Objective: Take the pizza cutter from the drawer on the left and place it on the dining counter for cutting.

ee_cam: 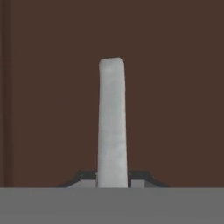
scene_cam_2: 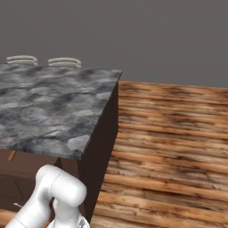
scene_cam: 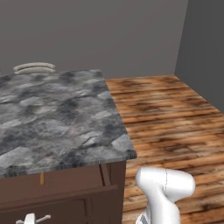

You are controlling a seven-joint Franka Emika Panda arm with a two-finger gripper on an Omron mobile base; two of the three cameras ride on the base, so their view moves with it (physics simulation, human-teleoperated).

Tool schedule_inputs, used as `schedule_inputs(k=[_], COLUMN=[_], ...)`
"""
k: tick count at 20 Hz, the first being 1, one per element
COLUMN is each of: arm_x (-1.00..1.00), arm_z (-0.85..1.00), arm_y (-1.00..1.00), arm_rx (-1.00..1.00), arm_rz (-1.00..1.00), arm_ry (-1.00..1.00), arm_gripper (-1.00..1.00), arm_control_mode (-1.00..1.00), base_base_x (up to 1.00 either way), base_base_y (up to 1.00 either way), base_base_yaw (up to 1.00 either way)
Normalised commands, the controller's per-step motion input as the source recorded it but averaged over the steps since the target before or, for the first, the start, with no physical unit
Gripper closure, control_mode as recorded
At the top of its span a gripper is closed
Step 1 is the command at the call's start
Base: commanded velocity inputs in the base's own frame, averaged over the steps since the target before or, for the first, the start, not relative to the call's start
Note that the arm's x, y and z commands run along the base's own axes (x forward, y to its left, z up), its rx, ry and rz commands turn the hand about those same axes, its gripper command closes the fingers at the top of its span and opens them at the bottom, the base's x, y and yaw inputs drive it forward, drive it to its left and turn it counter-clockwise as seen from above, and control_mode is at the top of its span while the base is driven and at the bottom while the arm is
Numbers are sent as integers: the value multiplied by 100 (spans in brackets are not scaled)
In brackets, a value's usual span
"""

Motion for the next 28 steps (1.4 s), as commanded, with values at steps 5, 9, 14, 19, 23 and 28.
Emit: schedule_inputs(k=[5,9,14,19,23,28], arm_x=[-72,-71,-77,-77,-71,-71], arm_z=[-13,-16,-20,-19,-16,-15], arm_y=[0,1,5,6,8,9], arm_rx=[0,0,0,0,0,0], arm_rz=[0,0,0,0,0,0], arm_ry=[3,5,6,5,6,6], arm_gripper=[100,100,100,100,100,100], arm_control_mode=[-100,-100,-100,-100,-100,-100], base_base_x=[0,0,0,0,0,0], base_base_y=[0,0,0,0,0,0], base_base_yaw=[0,0,0,0,0,0])
